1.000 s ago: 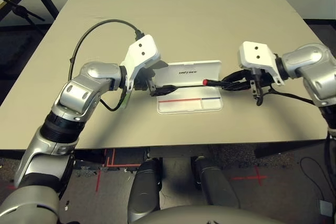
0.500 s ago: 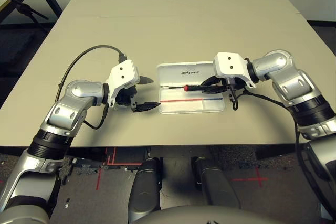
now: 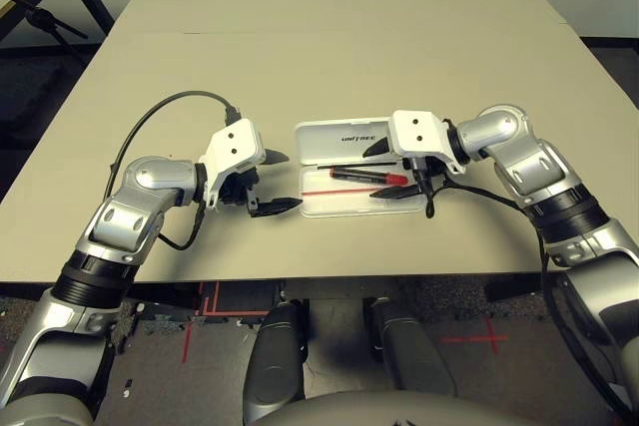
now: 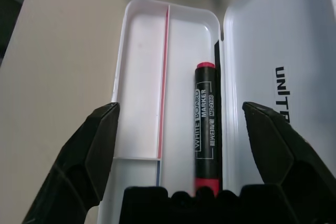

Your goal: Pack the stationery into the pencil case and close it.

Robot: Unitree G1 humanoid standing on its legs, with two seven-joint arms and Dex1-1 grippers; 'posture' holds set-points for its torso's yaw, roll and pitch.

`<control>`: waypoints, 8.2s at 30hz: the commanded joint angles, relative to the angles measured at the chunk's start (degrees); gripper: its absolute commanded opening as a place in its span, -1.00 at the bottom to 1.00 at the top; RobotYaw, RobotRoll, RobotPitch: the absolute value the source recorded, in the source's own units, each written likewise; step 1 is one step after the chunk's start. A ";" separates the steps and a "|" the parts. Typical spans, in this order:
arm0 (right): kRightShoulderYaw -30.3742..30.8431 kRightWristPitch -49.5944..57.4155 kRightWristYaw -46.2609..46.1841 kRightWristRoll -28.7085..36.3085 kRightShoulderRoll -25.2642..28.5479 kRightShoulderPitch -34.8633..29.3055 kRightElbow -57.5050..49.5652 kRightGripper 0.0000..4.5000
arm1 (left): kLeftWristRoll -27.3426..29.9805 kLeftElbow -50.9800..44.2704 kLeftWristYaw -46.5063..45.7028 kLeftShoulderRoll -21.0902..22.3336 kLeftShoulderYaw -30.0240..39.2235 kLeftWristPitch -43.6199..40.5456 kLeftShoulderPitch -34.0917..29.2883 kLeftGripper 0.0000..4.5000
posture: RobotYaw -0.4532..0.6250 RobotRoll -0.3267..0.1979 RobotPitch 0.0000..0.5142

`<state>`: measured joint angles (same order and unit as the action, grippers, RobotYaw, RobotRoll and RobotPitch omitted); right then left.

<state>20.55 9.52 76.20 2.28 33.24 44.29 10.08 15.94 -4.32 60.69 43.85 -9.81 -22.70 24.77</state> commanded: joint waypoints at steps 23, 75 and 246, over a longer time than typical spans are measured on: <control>-10.63 21.52 4.91 18.13 13.11 -8.51 -14.47 0.99 | -1.94 -7.77 -14.82 1.40 6.40 -21.92 -2.72 1.00 | -0.12 0.25 -0.16; -9.64 13.95 3.10 15.54 11.34 -7.59 -8.43 1.00 | 0.05 -4.94 -9.60 10.18 7.98 -18.05 -4.86 -0.52 | -0.11 0.25 -0.20; -11.92 24.87 -14.51 11.13 18.28 -11.42 -3.46 -0.86 | 4.80 -14.63 5.42 3.57 -0.27 -9.30 0.29 1.00 | -0.23 0.25 -0.17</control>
<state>7.02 37.47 55.71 12.31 50.40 33.04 6.61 20.64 -19.26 65.14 46.96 -9.60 -32.20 25.21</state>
